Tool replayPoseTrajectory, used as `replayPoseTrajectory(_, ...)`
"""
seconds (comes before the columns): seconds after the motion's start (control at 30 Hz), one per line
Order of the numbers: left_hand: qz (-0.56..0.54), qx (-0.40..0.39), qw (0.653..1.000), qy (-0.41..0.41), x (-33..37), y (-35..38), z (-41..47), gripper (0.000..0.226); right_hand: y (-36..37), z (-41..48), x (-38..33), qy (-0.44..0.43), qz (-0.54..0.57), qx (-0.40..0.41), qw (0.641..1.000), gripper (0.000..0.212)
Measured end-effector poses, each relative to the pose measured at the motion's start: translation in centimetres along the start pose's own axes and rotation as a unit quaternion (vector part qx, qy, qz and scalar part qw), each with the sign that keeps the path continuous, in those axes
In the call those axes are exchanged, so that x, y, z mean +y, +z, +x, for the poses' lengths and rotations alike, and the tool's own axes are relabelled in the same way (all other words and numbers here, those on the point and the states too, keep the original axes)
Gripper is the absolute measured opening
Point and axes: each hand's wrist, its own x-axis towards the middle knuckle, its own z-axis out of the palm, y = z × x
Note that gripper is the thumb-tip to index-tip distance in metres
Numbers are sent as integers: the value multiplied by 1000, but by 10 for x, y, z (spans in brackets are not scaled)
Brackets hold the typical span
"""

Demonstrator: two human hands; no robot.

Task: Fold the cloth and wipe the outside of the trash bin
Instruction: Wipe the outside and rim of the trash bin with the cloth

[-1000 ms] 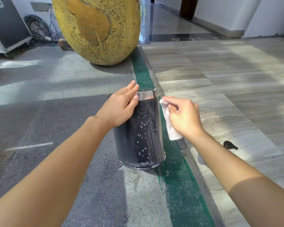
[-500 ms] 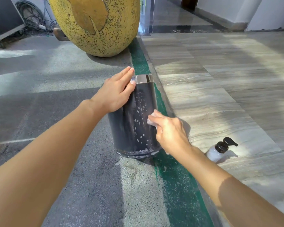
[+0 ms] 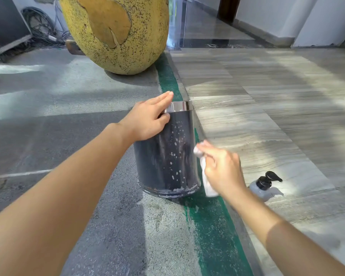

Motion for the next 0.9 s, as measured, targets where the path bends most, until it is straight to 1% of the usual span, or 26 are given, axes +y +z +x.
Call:
replayPoseTrajectory(0.07,7,-23,1000,3,6,0,-2,69,-7,30,-19,10,0,67,998,45)
replayPoseTrajectory(0.13,9,-35,999,0,13,2,-5,76,-11,51,-39,-21,-10,119,993,41)
replayPoseTrajectory(0.2,17,-52,999,3,18,5,-6,81,-9,63,-56,-39,-31,129,990,40)
replayPoseTrajectory(0.3,20,-73,997,6,23,5,-2,91,0,65,-65,-30,-76,111,990,39)
replayPoseTrajectory(0.43,-3,-74,997,-13,27,6,4,92,11,53,-58,-20,-143,62,988,40)
replayPoseTrajectory(0.5,-3,-70,997,-25,28,9,8,89,17,41,-50,-20,-145,49,988,43)
replayPoseTrajectory(0.6,7,-66,997,-40,29,15,13,81,27,15,-34,2,-152,0,988,48)
replayPoseTrajectory(0.7,20,-50,997,-49,30,22,20,71,37,-17,-14,-12,-180,-60,982,53)
replayPoseTrajectory(0.77,27,-40,997,-54,34,27,25,68,43,-41,1,-4,-193,-110,975,50)
replayPoseTrajectory(0.83,36,-37,997,-56,39,30,29,66,46,-65,14,22,-202,-160,966,47)
replayPoseTrajectory(0.9,45,-37,997,-55,44,33,31,65,43,-84,22,42,-209,-169,962,45)
